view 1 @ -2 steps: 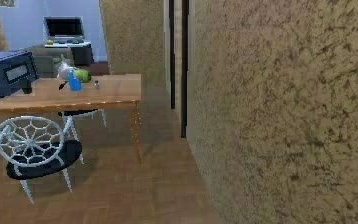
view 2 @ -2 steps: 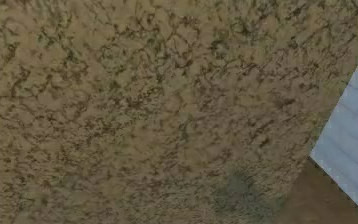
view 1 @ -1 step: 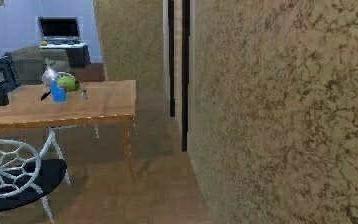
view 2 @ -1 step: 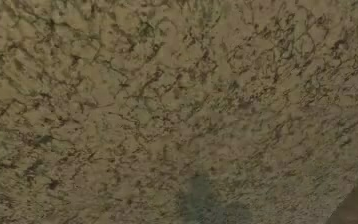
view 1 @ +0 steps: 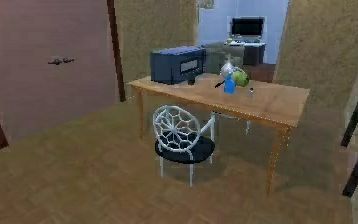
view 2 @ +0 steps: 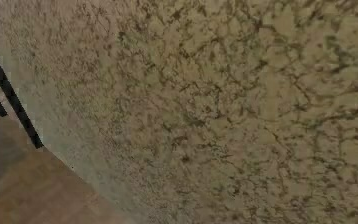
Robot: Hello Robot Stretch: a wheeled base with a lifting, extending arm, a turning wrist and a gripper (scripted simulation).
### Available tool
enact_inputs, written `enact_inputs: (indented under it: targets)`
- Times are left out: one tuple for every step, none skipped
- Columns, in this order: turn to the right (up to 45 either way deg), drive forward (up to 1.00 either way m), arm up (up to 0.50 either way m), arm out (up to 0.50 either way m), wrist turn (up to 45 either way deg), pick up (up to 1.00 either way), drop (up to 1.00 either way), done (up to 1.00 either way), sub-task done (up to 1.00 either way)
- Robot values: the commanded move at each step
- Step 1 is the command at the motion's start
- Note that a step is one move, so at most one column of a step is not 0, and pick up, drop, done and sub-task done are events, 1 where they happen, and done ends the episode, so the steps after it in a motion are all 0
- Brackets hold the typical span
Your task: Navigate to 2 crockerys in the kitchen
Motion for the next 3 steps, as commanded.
enact_inputs:
  targets:
    - [-33.0,0.0,0.0,0.0,0.0,0.0,0.0,0.0,0.0]
    - [0.0,0.85,0.0,0.0,0.0,0.0,0.0,0.0,0.0]
    - [-45.0,0.0,0.0,0.0,0.0,0.0,0.0,0.0,0.0]
